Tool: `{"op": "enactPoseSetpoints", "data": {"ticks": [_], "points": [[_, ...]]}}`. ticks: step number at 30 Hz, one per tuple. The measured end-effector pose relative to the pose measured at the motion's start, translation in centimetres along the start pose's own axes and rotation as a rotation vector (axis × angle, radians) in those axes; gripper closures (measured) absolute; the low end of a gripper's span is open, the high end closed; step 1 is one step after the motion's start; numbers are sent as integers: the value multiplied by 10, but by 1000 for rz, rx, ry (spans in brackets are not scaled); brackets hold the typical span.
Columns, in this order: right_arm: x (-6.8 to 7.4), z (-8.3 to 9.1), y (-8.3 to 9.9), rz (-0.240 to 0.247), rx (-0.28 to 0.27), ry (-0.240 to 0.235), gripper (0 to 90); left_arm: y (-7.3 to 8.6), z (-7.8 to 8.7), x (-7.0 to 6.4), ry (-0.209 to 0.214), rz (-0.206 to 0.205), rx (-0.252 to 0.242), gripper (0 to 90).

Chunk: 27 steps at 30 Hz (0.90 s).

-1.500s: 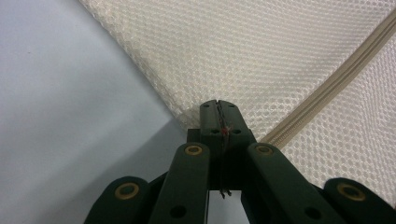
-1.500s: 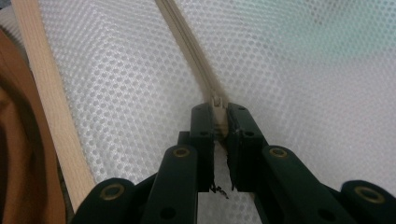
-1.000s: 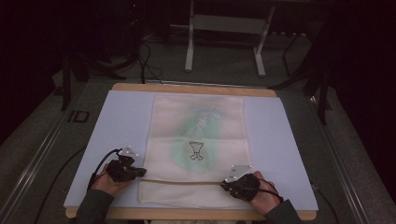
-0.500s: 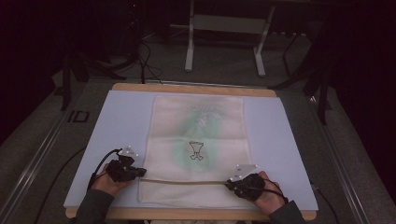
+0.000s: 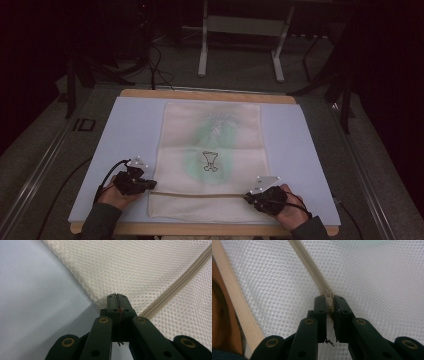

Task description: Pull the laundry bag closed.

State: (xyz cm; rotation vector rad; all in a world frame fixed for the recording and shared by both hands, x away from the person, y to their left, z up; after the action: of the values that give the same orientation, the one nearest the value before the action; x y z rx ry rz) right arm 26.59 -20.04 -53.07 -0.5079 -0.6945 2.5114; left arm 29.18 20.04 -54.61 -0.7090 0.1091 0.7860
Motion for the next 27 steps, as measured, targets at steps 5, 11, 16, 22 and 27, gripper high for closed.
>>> {"op": "enactPoseSetpoints", "data": {"ticks": [5,11,16,22,27], "points": [[-1,1,2,-1,6,8,823,0,0,0,0,0,0,899],[-2,4,3,-7,0,2,822,0,0,0,0,2,-1,899],[-3,5,4,-10,-2,-2,822,0,0,0,0,1,-1,899],[-4,9,7,-14,-6,8,822,0,0,0,0,1,-1,899],[-6,10,11,-17,1,14,823,0,0,0,0,2,-1,899]]}}
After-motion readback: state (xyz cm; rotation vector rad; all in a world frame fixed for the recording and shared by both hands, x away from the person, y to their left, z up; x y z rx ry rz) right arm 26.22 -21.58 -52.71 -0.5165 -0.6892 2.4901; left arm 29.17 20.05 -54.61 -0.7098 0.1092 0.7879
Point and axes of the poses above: each handheld gripper's, and its own axes: z roughly backward along the jaws, y roughly out of its underside, x roughly to its left, the point moved 3 cm from there along -z, roughly forward along the jaws, and after that the axes turned 10 degrees about y, right-handed, at the moved point
